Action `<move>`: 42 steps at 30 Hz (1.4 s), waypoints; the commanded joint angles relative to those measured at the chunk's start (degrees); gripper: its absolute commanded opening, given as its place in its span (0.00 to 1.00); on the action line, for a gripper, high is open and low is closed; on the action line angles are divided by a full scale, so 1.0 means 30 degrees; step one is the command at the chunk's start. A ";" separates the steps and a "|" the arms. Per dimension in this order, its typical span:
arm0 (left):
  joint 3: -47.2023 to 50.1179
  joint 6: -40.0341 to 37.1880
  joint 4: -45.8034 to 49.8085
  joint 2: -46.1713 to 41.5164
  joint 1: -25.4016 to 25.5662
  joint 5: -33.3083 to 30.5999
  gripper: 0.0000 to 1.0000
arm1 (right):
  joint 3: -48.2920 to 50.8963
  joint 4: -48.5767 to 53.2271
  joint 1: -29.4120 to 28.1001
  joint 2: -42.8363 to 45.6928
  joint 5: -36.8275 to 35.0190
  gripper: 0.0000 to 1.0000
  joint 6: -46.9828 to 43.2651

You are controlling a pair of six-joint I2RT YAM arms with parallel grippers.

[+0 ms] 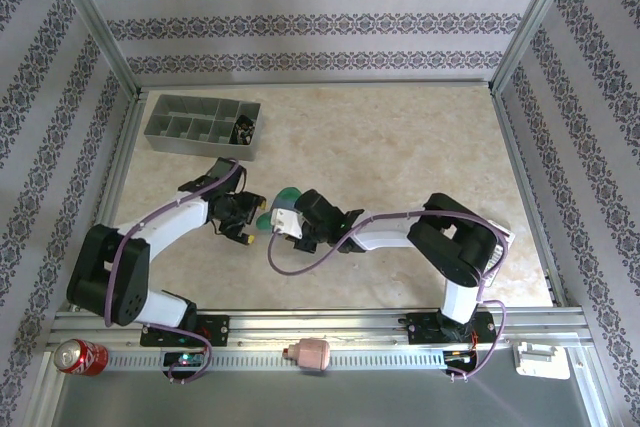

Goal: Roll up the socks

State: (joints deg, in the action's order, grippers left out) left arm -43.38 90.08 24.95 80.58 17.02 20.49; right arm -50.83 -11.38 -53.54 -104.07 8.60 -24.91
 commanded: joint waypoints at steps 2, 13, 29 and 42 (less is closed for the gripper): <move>0.1175 0.0341 -0.3189 -0.1044 -0.0407 -0.0552 0.74 | -0.0556 0.4393 0.0822 -0.1540 0.3641 0.00 0.1355; 0.4115 -0.1010 -0.7468 -0.3567 0.0015 0.0652 0.67 | -0.3271 0.7581 0.2751 -0.4270 0.8493 0.00 0.4033; 0.4209 -0.1958 -0.9409 0.0409 0.1483 0.1190 0.61 | -0.4768 0.8704 0.4485 -0.6284 1.1895 0.00 0.6754; 0.1600 -0.2293 -0.0618 0.3512 0.1948 -0.0846 0.28 | -0.4872 0.7746 0.4634 -0.4651 1.1503 0.34 0.5639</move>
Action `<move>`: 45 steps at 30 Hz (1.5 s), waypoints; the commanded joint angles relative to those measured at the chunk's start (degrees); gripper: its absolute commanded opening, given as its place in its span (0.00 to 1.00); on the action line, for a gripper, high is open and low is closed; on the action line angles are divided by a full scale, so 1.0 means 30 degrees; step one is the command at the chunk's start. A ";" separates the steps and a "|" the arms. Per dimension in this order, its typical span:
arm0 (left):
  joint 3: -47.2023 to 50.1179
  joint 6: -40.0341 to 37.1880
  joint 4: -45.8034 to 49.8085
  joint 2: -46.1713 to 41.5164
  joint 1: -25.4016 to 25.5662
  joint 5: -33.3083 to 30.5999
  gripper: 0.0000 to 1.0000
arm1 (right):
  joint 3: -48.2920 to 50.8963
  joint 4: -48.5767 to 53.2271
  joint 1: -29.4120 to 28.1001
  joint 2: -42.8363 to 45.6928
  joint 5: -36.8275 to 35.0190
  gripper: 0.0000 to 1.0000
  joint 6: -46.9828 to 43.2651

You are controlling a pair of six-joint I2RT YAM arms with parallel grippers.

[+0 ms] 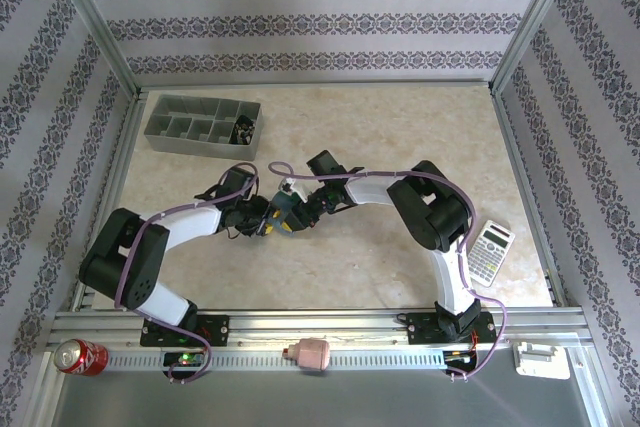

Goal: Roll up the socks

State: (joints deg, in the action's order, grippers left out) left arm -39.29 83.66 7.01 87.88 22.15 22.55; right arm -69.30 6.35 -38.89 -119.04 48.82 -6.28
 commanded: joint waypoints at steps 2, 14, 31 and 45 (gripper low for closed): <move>-0.0104 -0.0208 0.5962 0.1328 0.0204 -0.1541 0.28 | 0.2581 0.0050 -0.0450 0.2283 -0.3373 0.39 -0.1199; -0.3412 -0.1720 0.9817 0.3128 -0.0519 -0.1263 0.27 | 0.8094 -0.5923 -0.4421 0.8810 -1.5471 0.56 -0.7892; -0.5075 -0.2573 1.0270 0.4685 -0.0785 -0.0634 0.27 | 0.4203 -0.4988 -0.6467 0.3686 -1.8818 0.56 -0.9581; -0.5230 -0.2989 0.8911 0.3138 -0.1624 0.1408 0.53 | 0.4288 -0.3227 -0.5656 0.2560 -1.8305 0.00 -0.7547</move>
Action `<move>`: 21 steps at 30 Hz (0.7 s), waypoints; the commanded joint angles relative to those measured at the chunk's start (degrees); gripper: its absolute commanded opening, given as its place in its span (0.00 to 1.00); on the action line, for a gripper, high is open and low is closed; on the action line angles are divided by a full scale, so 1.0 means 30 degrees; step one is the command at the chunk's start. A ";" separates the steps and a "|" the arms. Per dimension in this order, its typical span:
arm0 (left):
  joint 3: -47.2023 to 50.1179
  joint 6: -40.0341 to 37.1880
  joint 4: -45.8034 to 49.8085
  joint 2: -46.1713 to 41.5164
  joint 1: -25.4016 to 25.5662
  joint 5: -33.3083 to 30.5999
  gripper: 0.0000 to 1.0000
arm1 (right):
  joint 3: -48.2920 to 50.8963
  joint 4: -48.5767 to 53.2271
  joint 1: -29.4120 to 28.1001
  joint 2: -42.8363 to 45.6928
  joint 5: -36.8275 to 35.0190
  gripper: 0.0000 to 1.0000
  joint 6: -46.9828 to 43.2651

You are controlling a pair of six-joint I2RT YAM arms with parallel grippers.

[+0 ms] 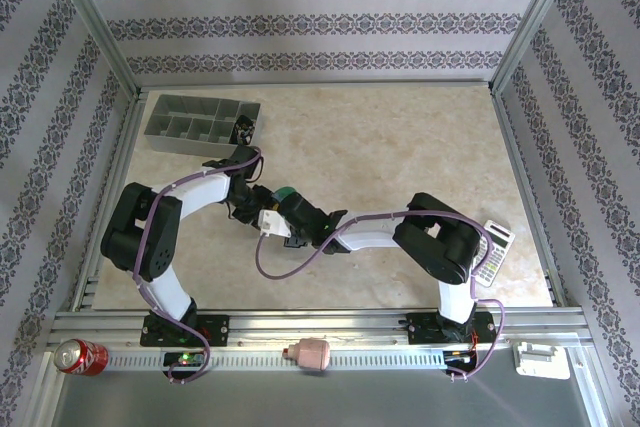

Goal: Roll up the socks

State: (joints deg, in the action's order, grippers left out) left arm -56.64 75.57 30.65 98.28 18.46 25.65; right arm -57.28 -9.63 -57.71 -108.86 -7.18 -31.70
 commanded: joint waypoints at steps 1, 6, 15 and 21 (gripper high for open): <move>0.0737 -0.0133 0.0622 -0.0737 -0.0646 0.0626 0.60 | 0.0338 0.2279 0.0709 -0.0818 0.0779 0.00 0.1134; 0.2814 0.2022 -0.4303 -0.2773 -0.2057 0.1785 0.75 | 0.0563 0.3088 0.1458 -0.0803 0.3677 0.00 0.2180; 0.3071 0.2725 -0.6570 -0.3745 -0.3075 0.3608 0.79 | 0.0443 0.4092 0.3283 -0.1277 0.9615 0.00 0.4373; 0.4417 0.1524 -0.4380 -0.5910 -0.3028 0.3425 0.76 | -0.0575 0.5518 0.4750 -0.2468 1.3761 0.00 0.6300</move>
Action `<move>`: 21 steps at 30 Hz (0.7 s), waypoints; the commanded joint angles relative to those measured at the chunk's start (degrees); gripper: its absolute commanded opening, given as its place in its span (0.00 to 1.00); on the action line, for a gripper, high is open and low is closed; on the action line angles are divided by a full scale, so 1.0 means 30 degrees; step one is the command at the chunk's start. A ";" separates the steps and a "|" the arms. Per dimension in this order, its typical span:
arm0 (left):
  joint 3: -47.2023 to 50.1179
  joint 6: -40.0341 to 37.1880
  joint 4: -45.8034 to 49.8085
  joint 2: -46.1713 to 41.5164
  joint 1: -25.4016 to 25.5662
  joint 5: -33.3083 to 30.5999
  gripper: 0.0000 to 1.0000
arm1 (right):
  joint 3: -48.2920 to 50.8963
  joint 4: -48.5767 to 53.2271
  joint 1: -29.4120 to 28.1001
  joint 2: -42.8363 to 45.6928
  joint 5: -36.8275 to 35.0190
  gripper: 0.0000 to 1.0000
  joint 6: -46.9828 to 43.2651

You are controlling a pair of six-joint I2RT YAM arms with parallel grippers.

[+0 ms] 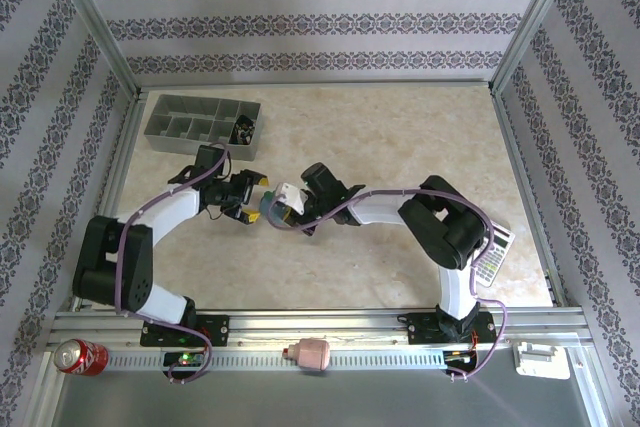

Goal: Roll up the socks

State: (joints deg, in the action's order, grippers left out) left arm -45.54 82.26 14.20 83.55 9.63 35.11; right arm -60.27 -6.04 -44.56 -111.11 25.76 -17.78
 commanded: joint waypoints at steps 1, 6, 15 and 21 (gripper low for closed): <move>0.1151 -0.0550 0.0641 -0.1247 -0.0017 0.0385 0.75 | 0.0146 0.4651 0.0584 -0.1992 0.3297 0.00 0.1968; 0.2230 0.0419 -0.3226 -0.0674 0.0499 0.1285 0.74 | -0.0880 0.5435 0.1804 -0.3288 0.5863 0.00 0.3975; 0.2142 0.0585 -0.6716 0.2453 0.1131 0.1331 0.73 | -0.2460 0.6055 0.3275 -0.5121 0.9496 0.00 0.6875; 0.1362 -0.0859 -0.5089 0.4176 0.1737 0.0864 0.67 | -0.3441 0.6523 0.3544 -0.6035 1.0675 0.00 0.8291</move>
State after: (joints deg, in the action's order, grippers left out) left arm -40.51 82.61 -2.22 93.67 13.43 38.63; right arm -72.20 3.05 -33.56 -124.14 59.70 2.76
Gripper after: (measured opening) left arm 0.686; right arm 0.070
